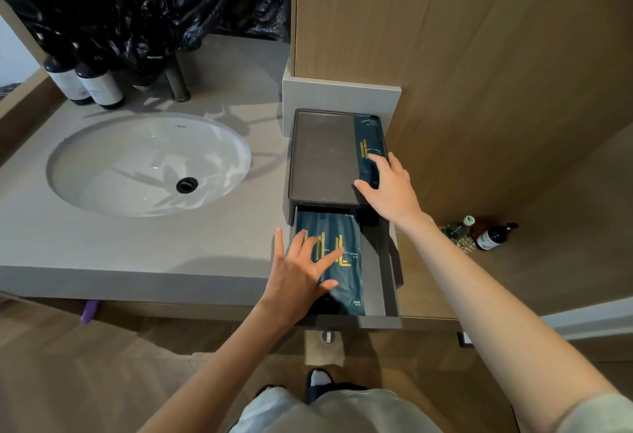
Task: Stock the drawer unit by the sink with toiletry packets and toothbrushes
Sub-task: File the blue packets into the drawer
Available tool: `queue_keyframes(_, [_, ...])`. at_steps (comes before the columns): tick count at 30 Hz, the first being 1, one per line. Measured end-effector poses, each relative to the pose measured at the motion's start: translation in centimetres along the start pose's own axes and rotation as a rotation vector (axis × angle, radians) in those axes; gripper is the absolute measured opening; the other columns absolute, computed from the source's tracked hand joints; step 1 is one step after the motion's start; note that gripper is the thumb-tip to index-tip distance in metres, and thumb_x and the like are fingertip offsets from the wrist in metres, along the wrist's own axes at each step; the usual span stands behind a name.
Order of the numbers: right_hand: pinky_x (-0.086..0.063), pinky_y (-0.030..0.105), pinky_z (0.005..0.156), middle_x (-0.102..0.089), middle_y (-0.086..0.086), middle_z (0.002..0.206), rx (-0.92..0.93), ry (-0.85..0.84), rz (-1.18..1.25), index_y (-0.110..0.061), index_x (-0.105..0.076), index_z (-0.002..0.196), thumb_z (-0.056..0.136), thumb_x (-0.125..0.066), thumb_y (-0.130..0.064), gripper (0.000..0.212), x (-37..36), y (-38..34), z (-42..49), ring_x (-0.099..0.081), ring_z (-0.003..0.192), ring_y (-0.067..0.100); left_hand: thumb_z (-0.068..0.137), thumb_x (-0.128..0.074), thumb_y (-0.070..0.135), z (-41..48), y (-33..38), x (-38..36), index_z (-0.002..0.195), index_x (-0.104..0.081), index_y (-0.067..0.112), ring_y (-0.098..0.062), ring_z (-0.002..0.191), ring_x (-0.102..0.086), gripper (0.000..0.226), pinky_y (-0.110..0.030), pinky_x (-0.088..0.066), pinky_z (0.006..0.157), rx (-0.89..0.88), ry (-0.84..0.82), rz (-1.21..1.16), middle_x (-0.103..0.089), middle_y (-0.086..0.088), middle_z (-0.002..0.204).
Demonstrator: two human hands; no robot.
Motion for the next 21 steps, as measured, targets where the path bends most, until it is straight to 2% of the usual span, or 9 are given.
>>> queue_keyframes(3, [-0.032, 0.047, 0.111, -0.005, 0.013, 0.162, -0.098, -0.074, 0.049, -0.030, -0.020, 0.152, 0.093, -0.054, -0.043, 0.069, -1.2, 0.9, 1.9, -0.019, 0.146, 0.036, 0.069, -0.066, 0.064, 0.2, 0.2, 0.1, 0.121, -0.062, 0.039, -0.034, 0.112, -0.062, 0.057, -0.068, -0.039, 0.096, -0.019, -0.036, 0.061, -0.068, -0.015, 0.114])
queue_keyframes(5, [-0.034, 0.045, 0.110, -0.006, 0.015, 0.162, -0.125, -0.078, 0.068, -0.030, -0.018, 0.152, 0.095, -0.052, -0.040, 0.067, -1.6, 1.0, 2.5, -0.024, 0.144, 0.037, 0.066, -0.069, 0.065, 0.4, 0.2, 0.2, 0.116, -0.065, 0.041, -0.034, 0.110, -0.063, 0.055, -0.068, -0.039, 0.096, -0.026, -0.043, 0.086, -0.069, -0.015, 0.111])
queue_keyframes(9, [-0.040, 0.046, 0.105, -0.028, 0.018, 0.152, -0.136, -0.014, -0.015, -0.021, -0.023, 0.150, 0.092, -0.053, -0.032, 0.066, -0.9, 1.1, 2.6, -0.034, 0.135, 0.038, 0.065, -0.070, 0.065, 0.4, 0.3, 0.4, 0.113, -0.066, 0.040, -0.035, 0.110, -0.063, 0.055, -0.068, -0.039, 0.095, -0.033, -0.032, 0.081, -0.069, -0.015, 0.111])
queue_keyframes(11, [-0.043, 0.045, 0.102, -0.033, 0.017, 0.148, -0.148, 0.004, -0.048, -0.020, -0.025, 0.148, 0.090, -0.056, -0.029, 0.066, -0.5, 1.5, 2.2, -0.036, 0.132, 0.036, 0.065, -0.068, 0.066, 0.3, 0.3, 0.4, 0.113, -0.067, 0.038, -0.035, 0.110, -0.063, 0.055, -0.069, -0.039, 0.095, -0.035, -0.032, 0.078, -0.069, -0.015, 0.111])
queue_keyframes(17, [-0.042, 0.042, 0.102, -0.035, 0.017, 0.145, -0.048, 0.086, -0.042, -0.018, -0.025, 0.149, 0.090, -0.055, -0.022, 0.066, 1.6, 1.2, -0.9, -0.038, 0.129, 0.034, 0.075, -0.053, 0.066, 0.4, 0.2, 0.2, 0.115, -0.067, 0.034, -0.034, 0.110, -0.063, 0.053, -0.069, -0.035, 0.099, -0.054, 0.003, 0.021, -0.068, -0.013, 0.112])
queue_keyframes(19, [-0.047, 0.041, 0.099, -0.036, 0.015, 0.141, -0.010, 0.095, 0.043, -0.023, -0.022, 0.149, 0.091, -0.056, -0.019, 0.067, 2.6, 0.8, -2.7, -0.047, 0.121, 0.030, 0.079, -0.045, 0.065, 0.3, 0.3, 0.3, 0.117, -0.066, 0.034, -0.034, 0.113, -0.061, 0.053, -0.069, -0.033, 0.100, -0.084, 0.007, -0.010, -0.067, -0.010, 0.119])
queue_keyframes(21, [-0.050, 0.036, 0.090, -0.039, 0.011, 0.137, 0.013, 0.099, 0.117, -0.026, -0.022, 0.147, 0.090, -0.056, -0.018, 0.067, 3.6, 0.3, -5.0, -0.052, 0.108, 0.022, 0.083, -0.040, 0.065, 0.2, 0.5, 0.1, 0.119, -0.065, 0.036, -0.034, 0.118, -0.059, 0.053, -0.070, -0.029, 0.102, -0.130, -0.005, -0.002, -0.064, -0.004, 0.126])
Point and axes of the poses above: each hand's wrist, its own z-axis towards the middle knuckle, its own x-axis out of the back of the hand, y = z × x, the point moved 6 cm from there along z, towards the middle knuckle
